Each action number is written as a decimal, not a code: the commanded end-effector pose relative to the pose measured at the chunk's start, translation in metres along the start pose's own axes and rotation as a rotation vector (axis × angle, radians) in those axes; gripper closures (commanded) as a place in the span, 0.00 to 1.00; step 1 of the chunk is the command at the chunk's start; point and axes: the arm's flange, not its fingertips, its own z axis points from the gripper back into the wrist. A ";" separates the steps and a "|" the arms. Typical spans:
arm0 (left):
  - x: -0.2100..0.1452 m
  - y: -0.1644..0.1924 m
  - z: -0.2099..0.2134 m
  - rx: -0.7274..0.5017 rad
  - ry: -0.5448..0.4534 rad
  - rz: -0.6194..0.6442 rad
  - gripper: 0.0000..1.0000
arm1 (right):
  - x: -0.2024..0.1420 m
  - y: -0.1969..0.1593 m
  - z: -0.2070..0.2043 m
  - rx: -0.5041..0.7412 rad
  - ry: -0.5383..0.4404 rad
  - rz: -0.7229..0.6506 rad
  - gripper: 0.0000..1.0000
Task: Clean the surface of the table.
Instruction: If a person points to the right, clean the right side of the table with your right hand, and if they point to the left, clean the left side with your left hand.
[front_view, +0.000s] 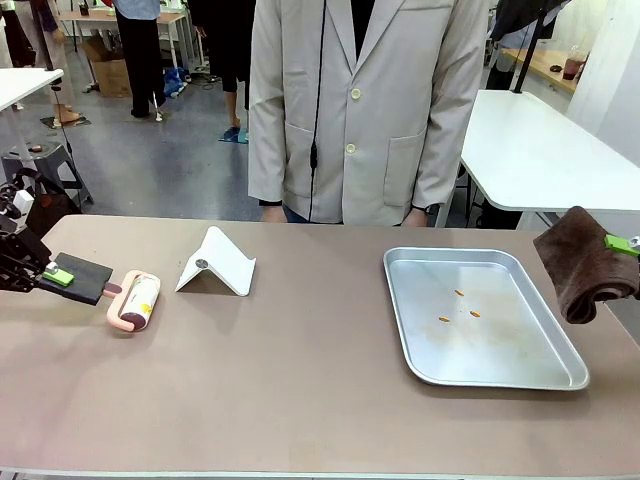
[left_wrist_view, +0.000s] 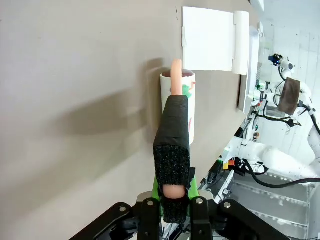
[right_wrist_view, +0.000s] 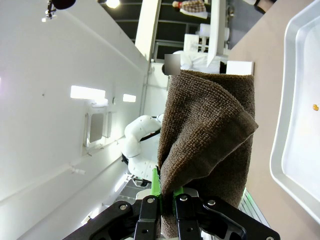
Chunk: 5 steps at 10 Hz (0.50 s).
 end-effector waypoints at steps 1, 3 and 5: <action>-0.012 -0.004 0.022 -0.060 -0.050 -0.030 0.79 | -0.001 0.005 -0.001 0.011 0.008 0.010 1.00; -0.031 -0.009 0.060 -0.181 -0.097 -0.071 0.79 | -0.001 0.005 -0.001 0.011 0.008 0.010 1.00; -0.040 0.000 0.096 -0.243 -0.163 -0.069 0.79 | -0.001 0.005 -0.001 0.011 0.008 0.010 1.00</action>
